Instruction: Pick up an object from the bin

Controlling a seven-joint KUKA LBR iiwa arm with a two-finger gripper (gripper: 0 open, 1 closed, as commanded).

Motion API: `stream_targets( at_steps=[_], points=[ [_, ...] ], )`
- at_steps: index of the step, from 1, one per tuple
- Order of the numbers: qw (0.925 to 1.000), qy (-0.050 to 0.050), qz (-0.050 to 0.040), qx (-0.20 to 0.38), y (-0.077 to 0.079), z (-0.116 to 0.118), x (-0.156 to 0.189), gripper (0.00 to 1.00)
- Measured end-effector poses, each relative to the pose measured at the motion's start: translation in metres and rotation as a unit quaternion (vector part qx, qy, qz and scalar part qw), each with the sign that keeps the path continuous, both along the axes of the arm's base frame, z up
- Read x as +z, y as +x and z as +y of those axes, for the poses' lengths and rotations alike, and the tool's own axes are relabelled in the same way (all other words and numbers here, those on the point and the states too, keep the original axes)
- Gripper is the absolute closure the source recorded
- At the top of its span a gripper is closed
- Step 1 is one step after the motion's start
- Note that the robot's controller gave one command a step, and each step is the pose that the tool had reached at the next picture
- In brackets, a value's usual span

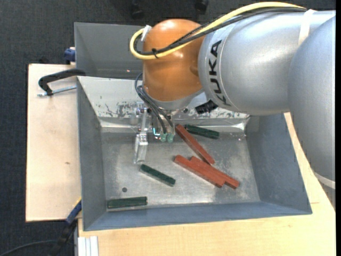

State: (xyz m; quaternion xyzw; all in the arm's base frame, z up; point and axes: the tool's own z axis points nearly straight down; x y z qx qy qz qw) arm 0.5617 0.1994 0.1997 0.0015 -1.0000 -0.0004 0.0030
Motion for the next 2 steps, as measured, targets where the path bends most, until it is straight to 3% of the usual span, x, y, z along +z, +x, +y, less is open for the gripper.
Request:
stream_targets(
  at_steps=[1, 2],
  points=[
    [1.0000, -0.001, -0.0002, 0.003, 0.035, -0.027, -0.133, 0.00],
    [0.9987, -0.001, -0.0027, -0.051, -0.015, -0.068, -0.098, 0.00]
  ],
)
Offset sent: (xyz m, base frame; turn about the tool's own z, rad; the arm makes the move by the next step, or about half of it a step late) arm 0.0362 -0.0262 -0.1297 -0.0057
